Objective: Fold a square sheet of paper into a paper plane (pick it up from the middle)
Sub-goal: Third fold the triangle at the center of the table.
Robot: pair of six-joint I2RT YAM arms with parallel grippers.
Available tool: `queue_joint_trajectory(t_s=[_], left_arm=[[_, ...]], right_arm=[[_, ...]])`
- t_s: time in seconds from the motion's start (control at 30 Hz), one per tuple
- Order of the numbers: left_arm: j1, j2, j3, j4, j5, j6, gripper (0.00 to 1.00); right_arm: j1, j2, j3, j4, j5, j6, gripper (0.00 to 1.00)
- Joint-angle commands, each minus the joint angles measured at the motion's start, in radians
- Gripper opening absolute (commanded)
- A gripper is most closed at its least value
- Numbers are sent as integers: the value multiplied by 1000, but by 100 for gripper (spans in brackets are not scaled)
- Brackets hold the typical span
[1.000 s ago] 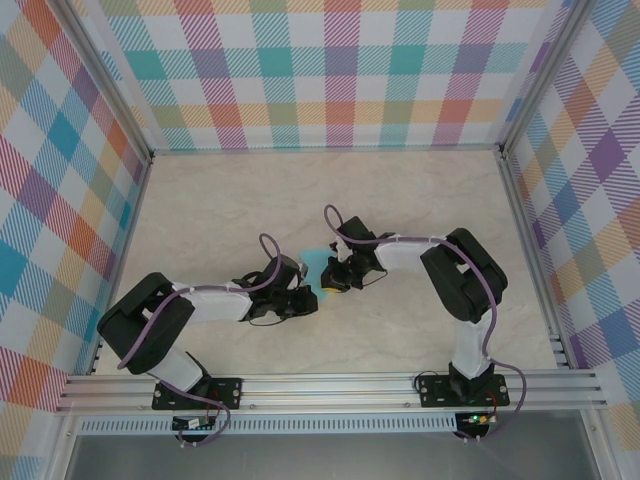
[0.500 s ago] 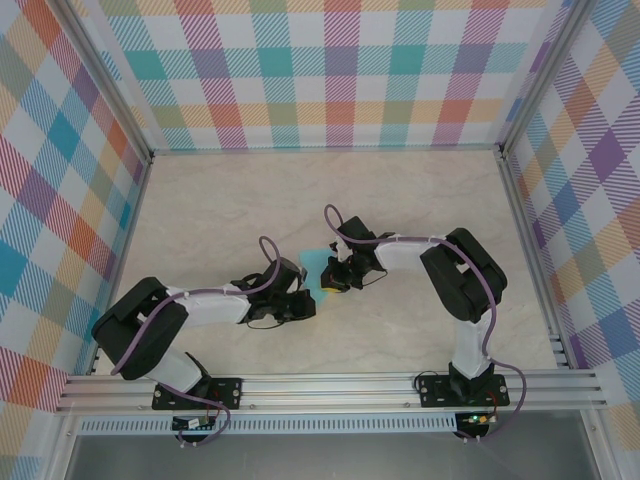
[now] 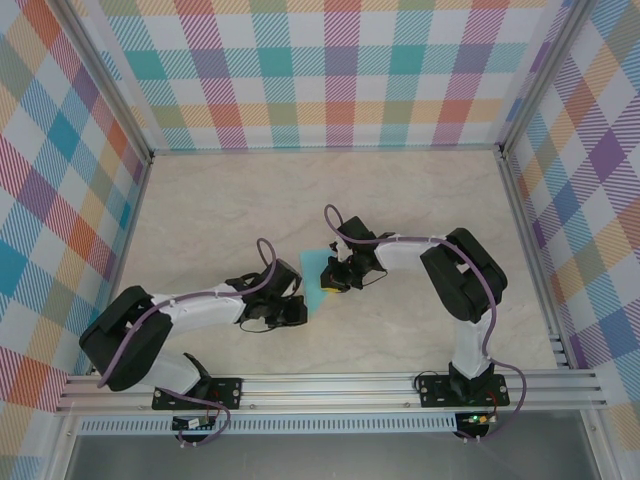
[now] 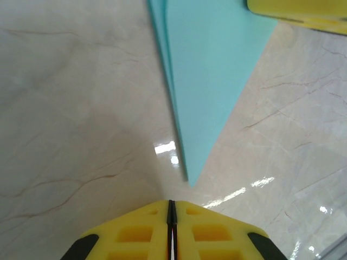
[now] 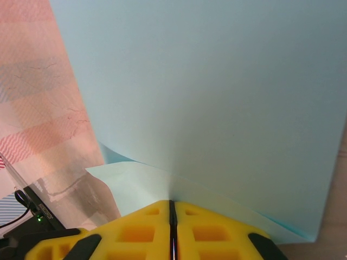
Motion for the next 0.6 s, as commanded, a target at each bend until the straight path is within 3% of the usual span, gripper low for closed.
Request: queue_joint_trajectory(t_s=[0.0, 0.13, 0.33, 0.57], left_arm=[[4, -81, 60, -120, -123, 17, 12], [28, -127, 83, -105, -190, 5, 14], [37, -42, 112, 44, -152, -25, 14], [36, 40, 136, 145, -89, -38, 13]], right_arm=[[7, 12, -16, -85, 117, -9, 10], [7, -67, 4, -64, 101, -22, 13], [7, -113, 13, -43, 122, 5, 17], [4, -169, -7, -83, 245, 35, 28]])
